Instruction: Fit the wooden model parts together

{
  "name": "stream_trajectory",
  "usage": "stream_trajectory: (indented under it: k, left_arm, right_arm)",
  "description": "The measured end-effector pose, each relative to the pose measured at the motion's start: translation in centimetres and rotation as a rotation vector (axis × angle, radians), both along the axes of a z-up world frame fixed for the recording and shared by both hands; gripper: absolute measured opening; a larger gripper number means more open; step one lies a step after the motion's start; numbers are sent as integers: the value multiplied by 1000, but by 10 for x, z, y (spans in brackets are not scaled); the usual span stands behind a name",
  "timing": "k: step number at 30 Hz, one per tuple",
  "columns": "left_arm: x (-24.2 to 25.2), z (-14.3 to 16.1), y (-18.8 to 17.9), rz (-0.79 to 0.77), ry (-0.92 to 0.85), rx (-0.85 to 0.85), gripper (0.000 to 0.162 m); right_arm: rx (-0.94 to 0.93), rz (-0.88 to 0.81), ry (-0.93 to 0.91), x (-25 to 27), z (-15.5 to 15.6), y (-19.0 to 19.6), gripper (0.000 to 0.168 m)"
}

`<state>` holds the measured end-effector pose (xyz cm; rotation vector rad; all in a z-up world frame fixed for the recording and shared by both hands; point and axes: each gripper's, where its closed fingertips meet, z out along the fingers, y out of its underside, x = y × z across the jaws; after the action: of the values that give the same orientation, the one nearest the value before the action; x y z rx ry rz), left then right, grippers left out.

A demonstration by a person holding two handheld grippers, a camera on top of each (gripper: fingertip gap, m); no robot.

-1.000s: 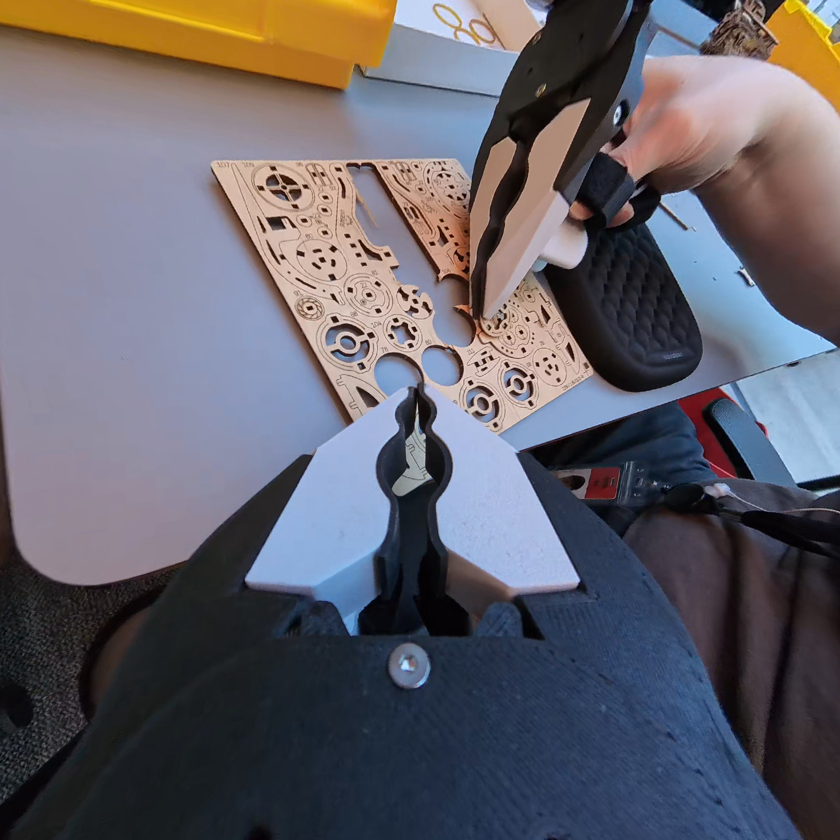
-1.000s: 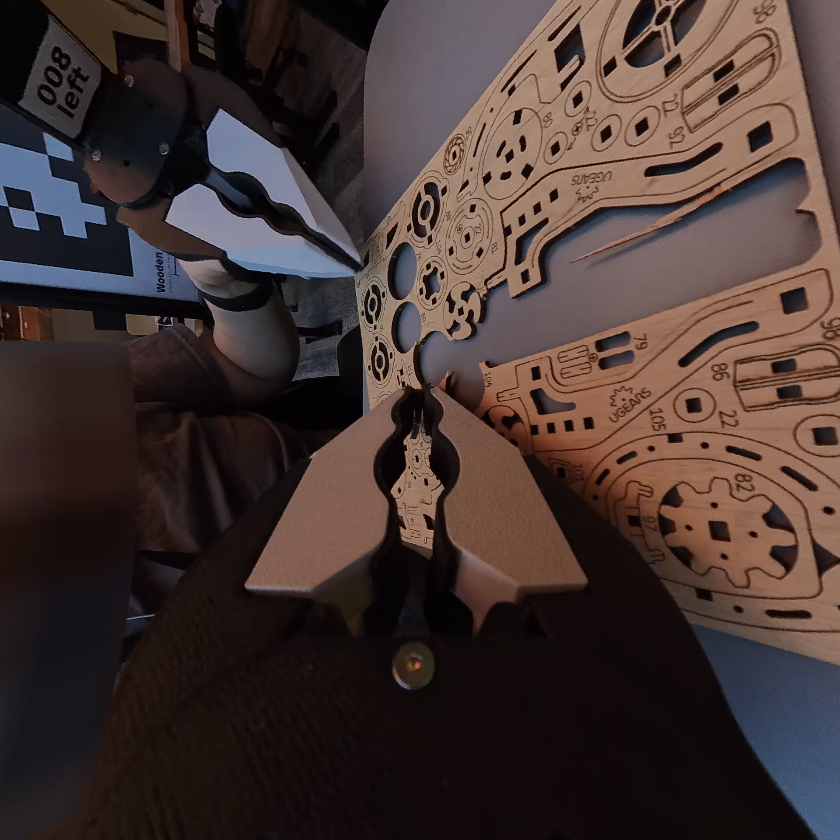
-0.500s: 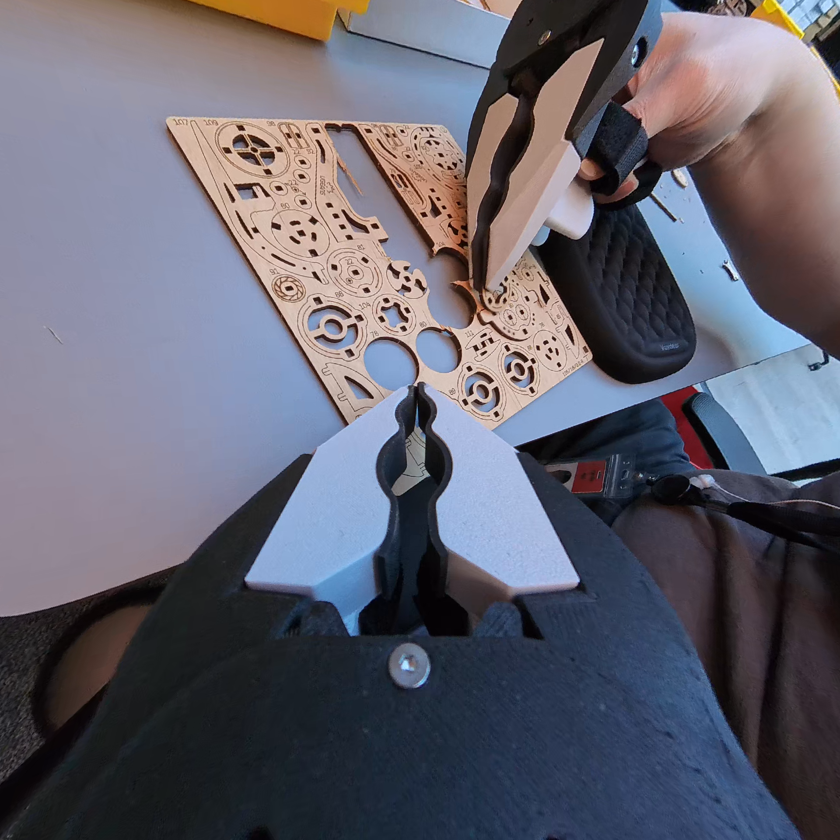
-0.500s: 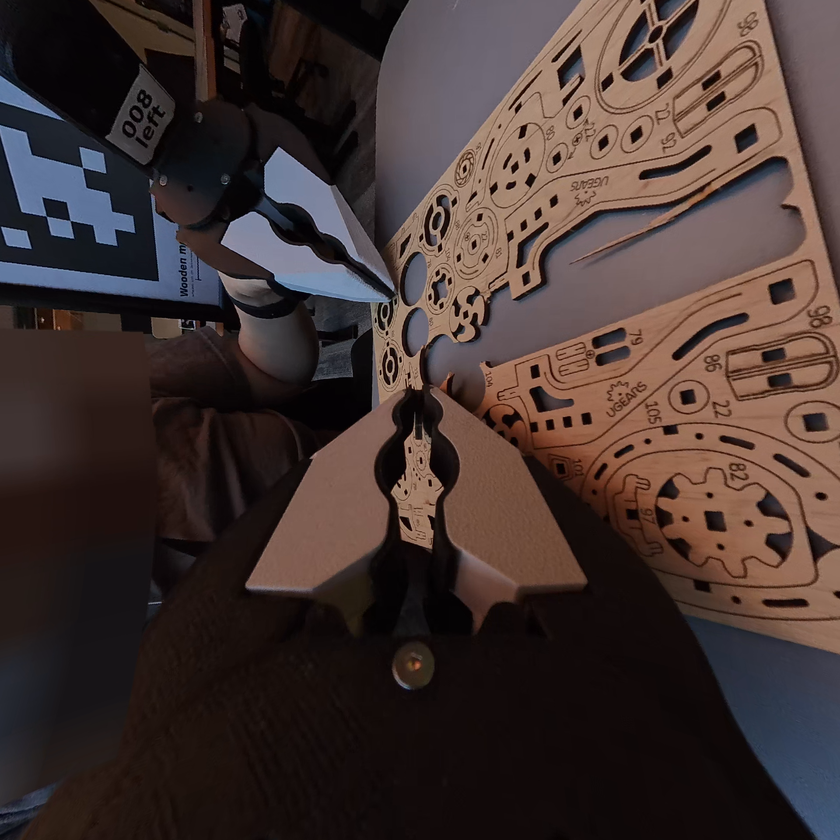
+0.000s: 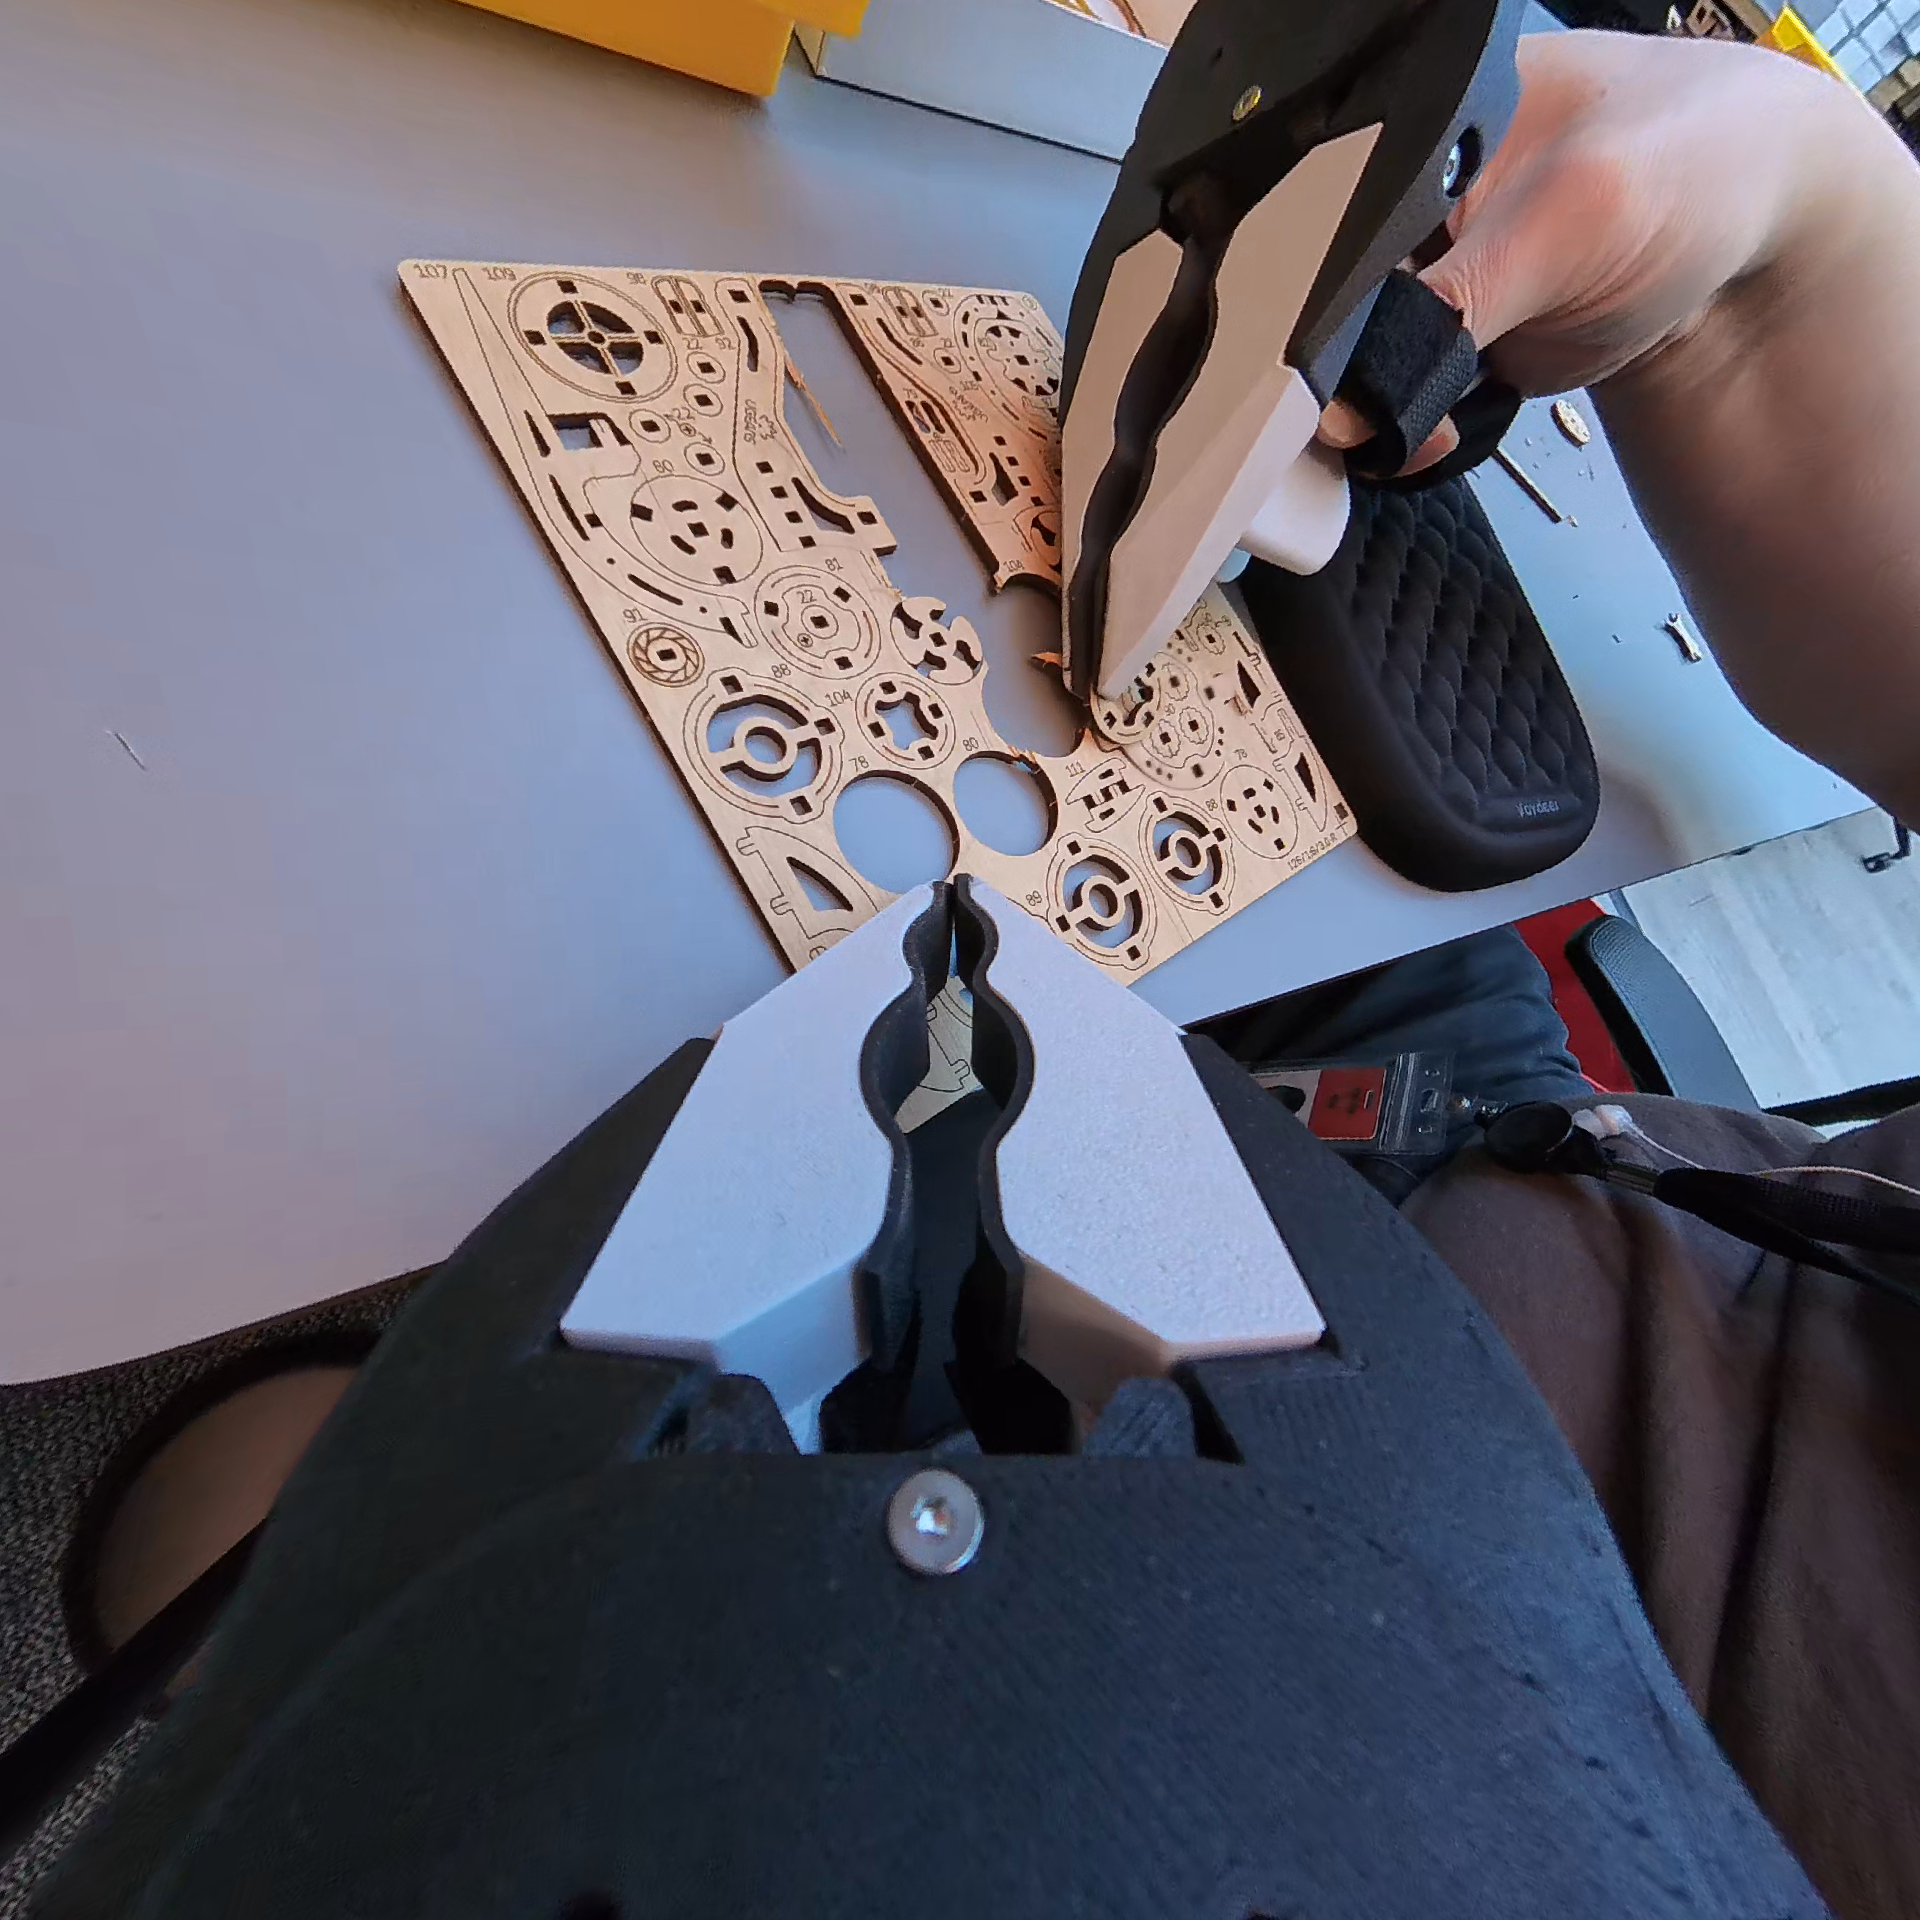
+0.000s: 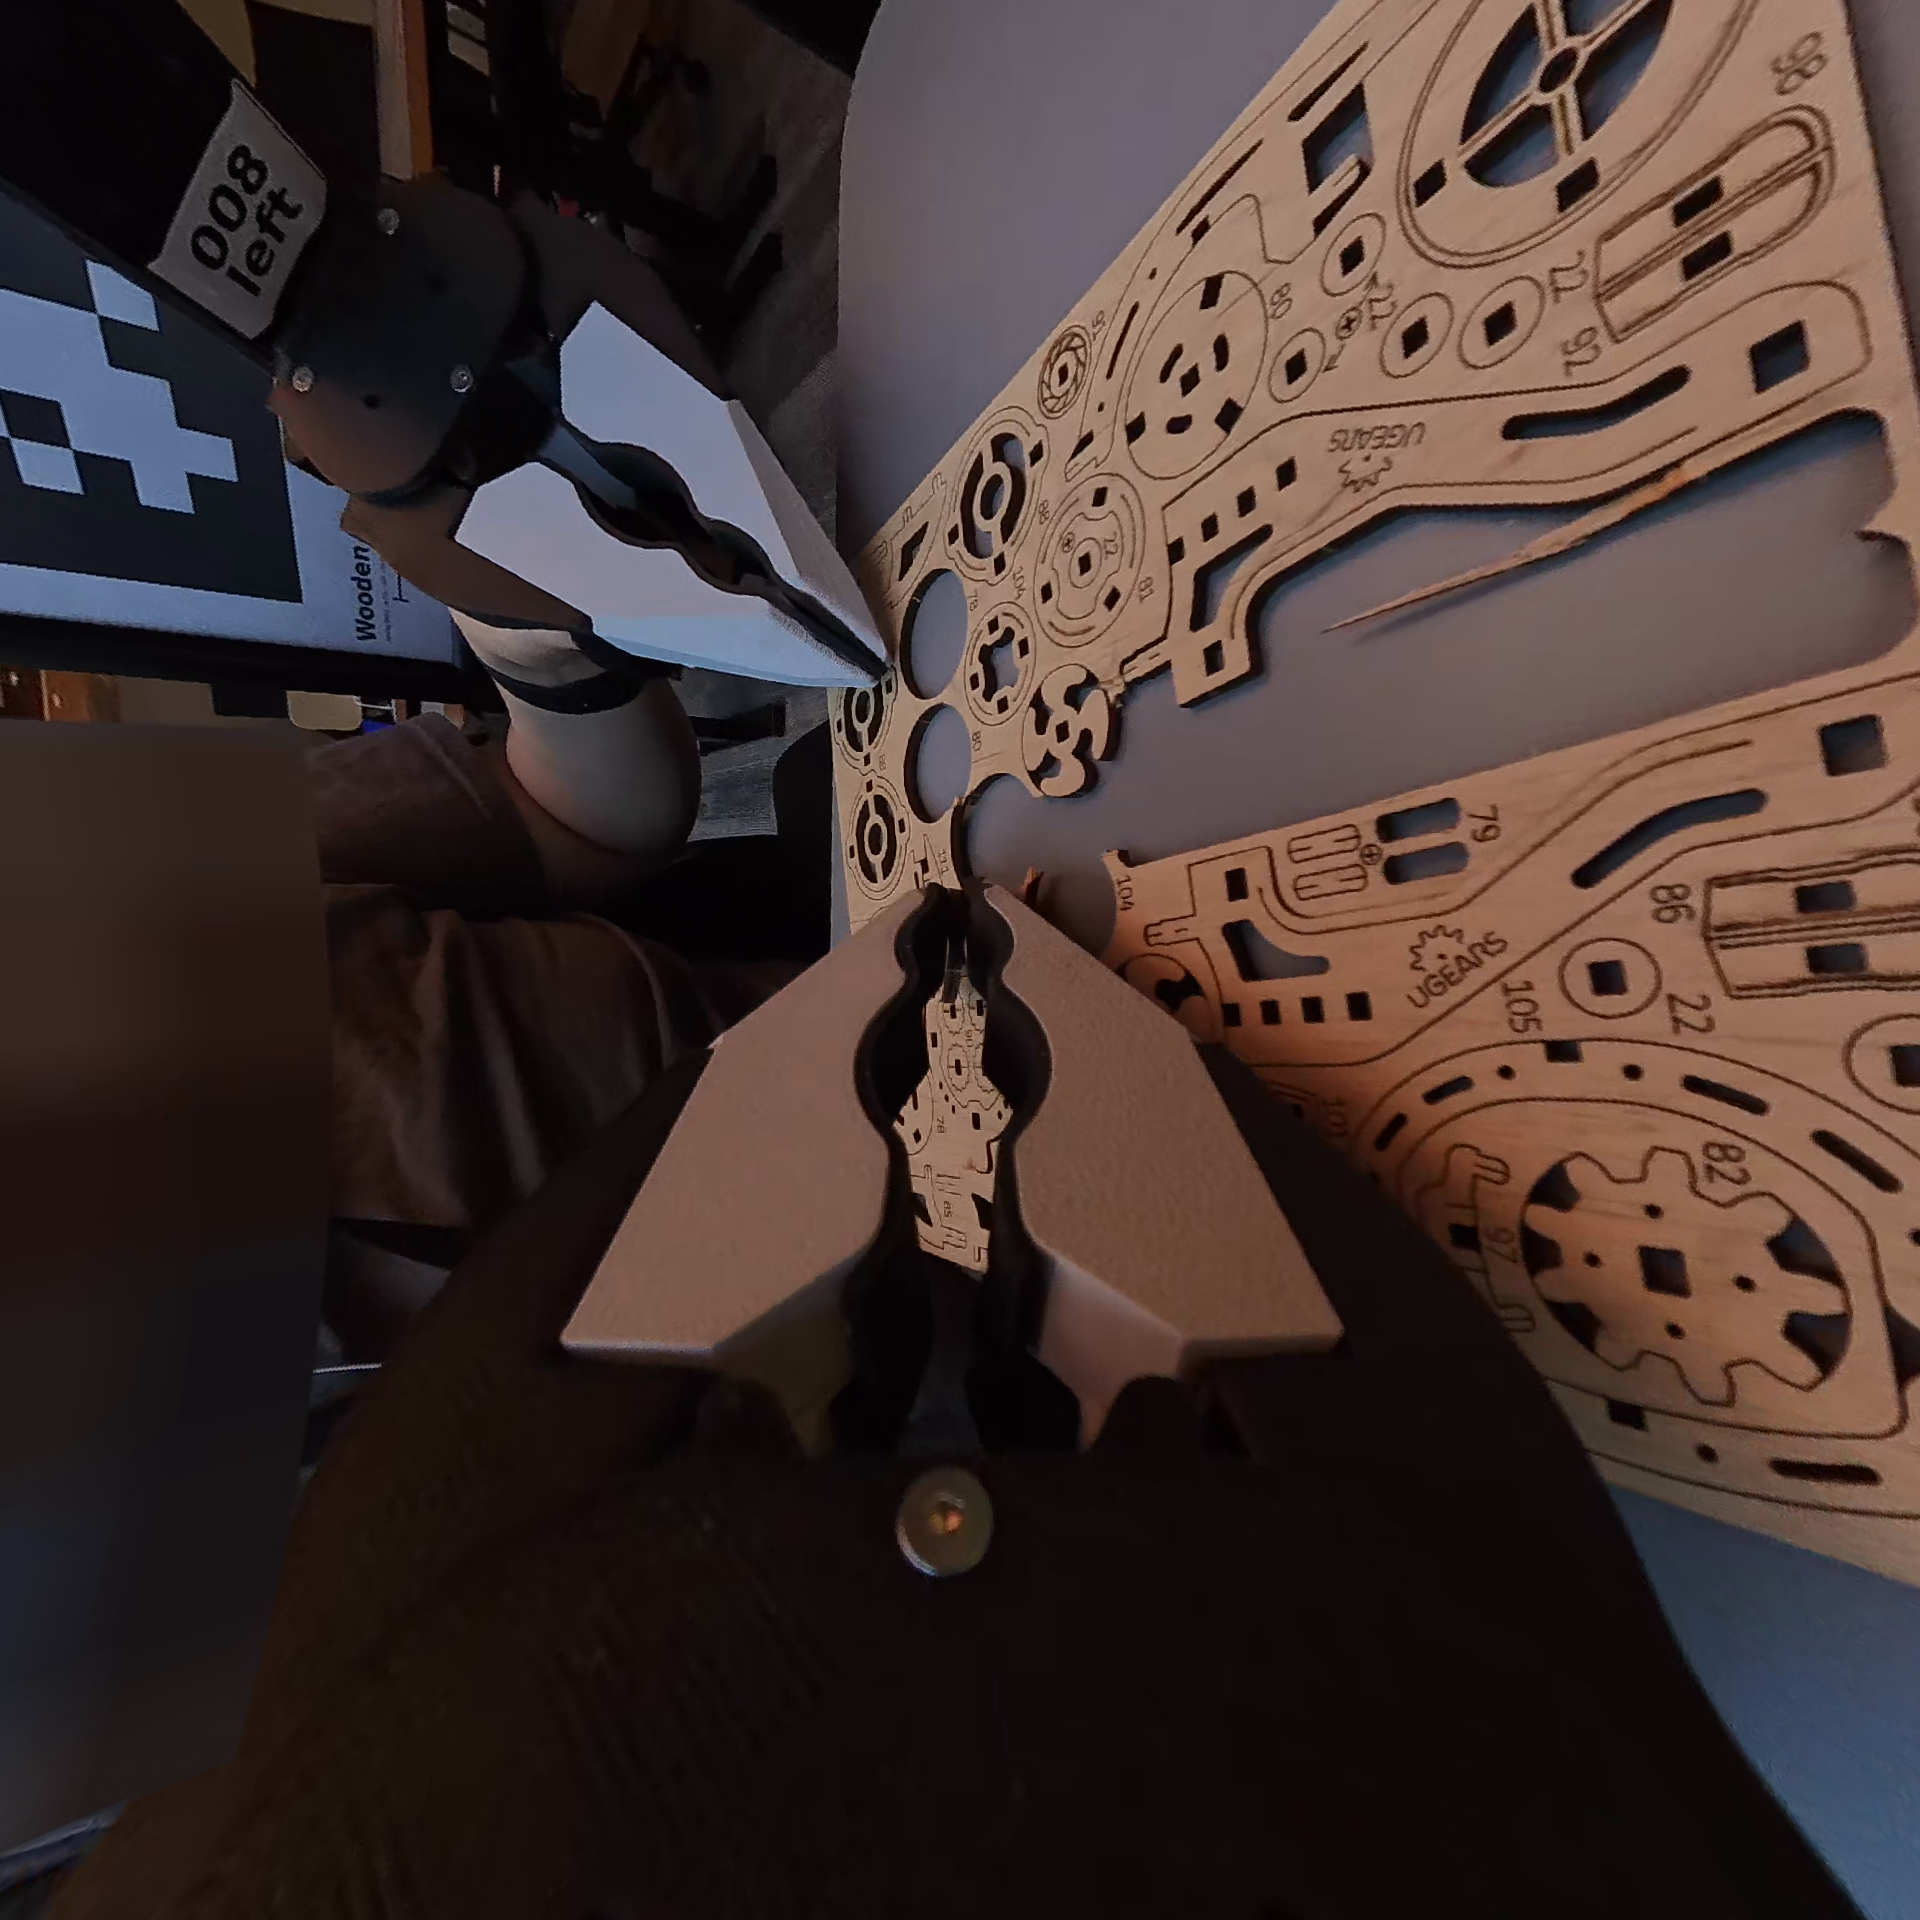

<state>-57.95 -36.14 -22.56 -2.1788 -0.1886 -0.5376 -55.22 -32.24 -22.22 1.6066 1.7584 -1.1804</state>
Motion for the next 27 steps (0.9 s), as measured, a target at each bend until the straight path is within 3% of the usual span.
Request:
stream_trajectory:
  k: [1,13,27]
  left_arm:
    - [1,0,0,-2,-3,0,0]
    - [1,0,3,-15,6,0,0]
    - [1,-2,7,-11,7,-6,0]
  right_arm:
    - [-7,-3,-1,0,0,0,2]
    - [-51,-87,106,-9,21,17,1]
    - [58,15,36,16,2,16,2]
